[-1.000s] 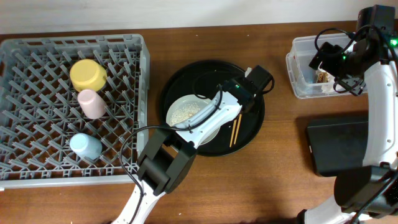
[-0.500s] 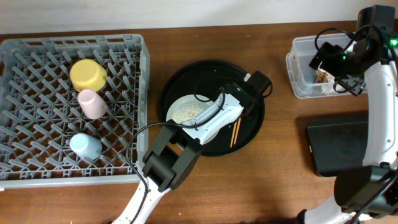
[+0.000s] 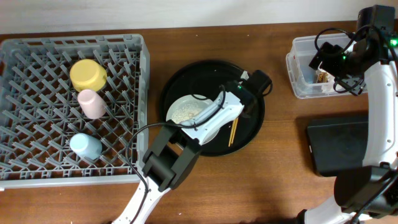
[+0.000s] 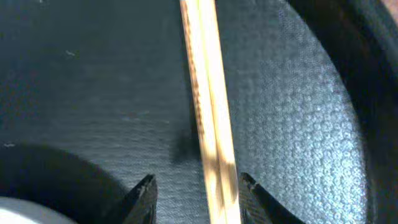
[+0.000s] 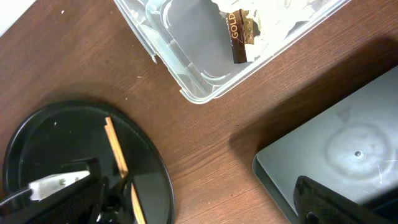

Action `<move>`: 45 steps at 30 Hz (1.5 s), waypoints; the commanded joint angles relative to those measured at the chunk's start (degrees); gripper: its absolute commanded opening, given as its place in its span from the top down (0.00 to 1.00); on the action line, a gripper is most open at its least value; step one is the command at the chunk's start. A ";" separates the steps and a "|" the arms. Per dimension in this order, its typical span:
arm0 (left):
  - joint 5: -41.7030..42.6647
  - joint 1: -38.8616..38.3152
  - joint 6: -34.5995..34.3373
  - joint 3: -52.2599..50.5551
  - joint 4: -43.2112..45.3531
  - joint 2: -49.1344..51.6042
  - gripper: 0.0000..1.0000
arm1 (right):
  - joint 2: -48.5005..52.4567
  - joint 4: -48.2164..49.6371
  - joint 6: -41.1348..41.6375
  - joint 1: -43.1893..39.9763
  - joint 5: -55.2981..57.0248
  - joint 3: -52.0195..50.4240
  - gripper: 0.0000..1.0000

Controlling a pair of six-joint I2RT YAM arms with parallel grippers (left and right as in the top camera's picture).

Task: Sort waste into correct bins and load items into the dishwasher rack
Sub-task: 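Close the left gripper on the chopsticks and lift them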

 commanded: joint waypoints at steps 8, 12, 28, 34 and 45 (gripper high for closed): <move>5.90 2.75 0.70 7.80 -4.20 0.59 0.58 | -0.07 -0.02 0.46 -0.20 0.28 0.17 0.02; 11.10 6.75 0.70 8.81 -5.62 0.59 0.57 | -0.07 -0.02 0.46 -0.20 0.28 0.17 0.02; 15.93 6.21 8.48 8.57 -4.33 4.79 0.57 | -0.07 -0.02 0.46 -0.20 0.28 0.17 0.02; 15.74 5.66 8.46 8.46 -3.93 4.81 0.57 | -0.07 -0.02 0.46 -0.20 0.28 0.17 0.02; 15.69 5.64 8.04 5.73 -3.61 5.01 0.64 | -0.07 -0.02 0.46 -0.20 0.28 0.17 0.02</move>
